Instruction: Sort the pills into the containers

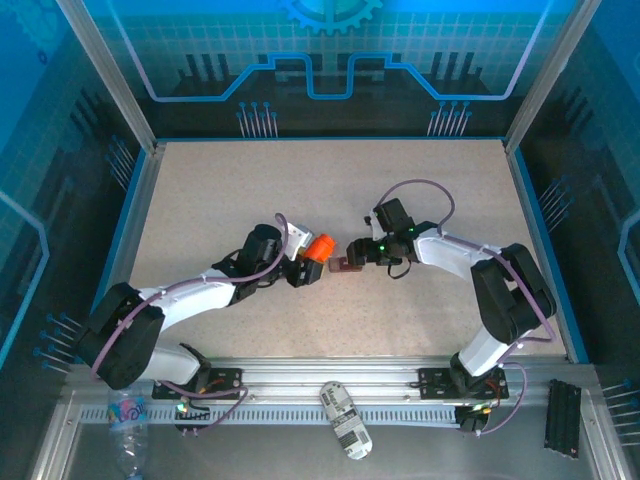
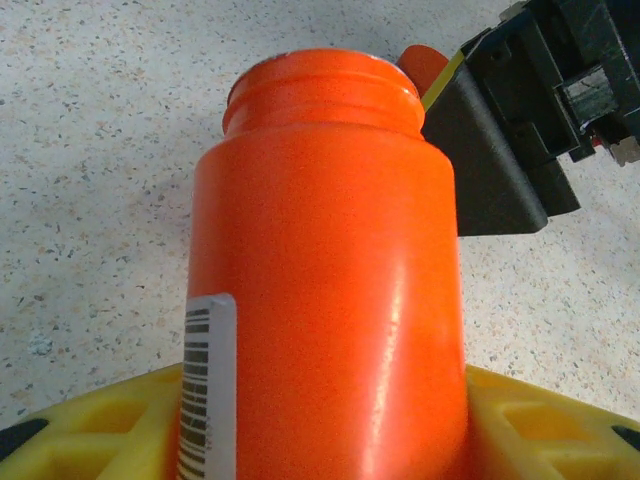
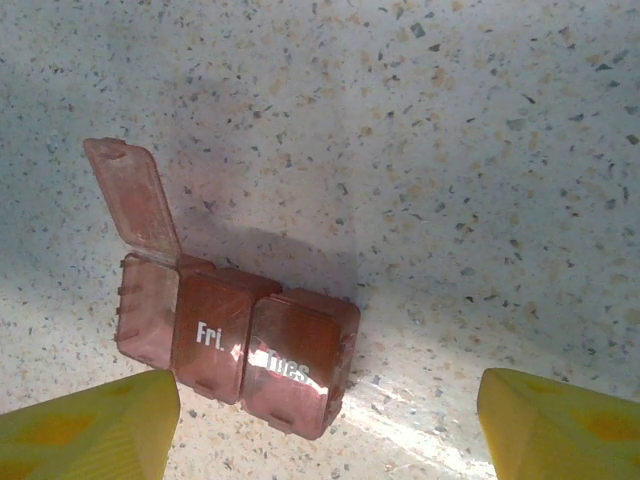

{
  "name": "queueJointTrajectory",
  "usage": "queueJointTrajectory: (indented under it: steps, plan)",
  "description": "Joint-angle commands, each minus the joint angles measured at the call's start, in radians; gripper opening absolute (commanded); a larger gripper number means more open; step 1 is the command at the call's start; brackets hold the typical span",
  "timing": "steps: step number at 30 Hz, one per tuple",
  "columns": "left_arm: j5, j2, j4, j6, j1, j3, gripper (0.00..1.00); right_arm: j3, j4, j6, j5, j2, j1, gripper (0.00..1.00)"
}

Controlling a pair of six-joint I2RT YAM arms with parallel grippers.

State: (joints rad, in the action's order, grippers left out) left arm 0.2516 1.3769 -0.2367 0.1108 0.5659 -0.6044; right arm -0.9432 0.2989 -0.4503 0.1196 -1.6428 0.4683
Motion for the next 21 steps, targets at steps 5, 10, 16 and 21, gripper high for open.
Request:
queueJointTrajectory:
  steps: [5,10,16,21]
  plan:
    - [0.048,0.016,0.07,0.005,0.007,-0.024,0.0,-0.019,0.016,-0.001,-0.047,-0.009,0.009,0.78]
    - [0.072,0.041,0.109,0.013,0.008,-0.047,0.0,-0.012,0.017,-0.011,-0.067,-0.011,0.01,0.78]
    - [0.077,0.07,0.138,0.018,0.015,-0.07,0.0,-0.011,0.002,-0.024,-0.071,-0.031,0.008,0.78]
    - [0.069,0.097,0.187,0.008,0.023,-0.102,0.0,-0.009,-0.012,-0.039,-0.066,-0.049,0.007,0.78]
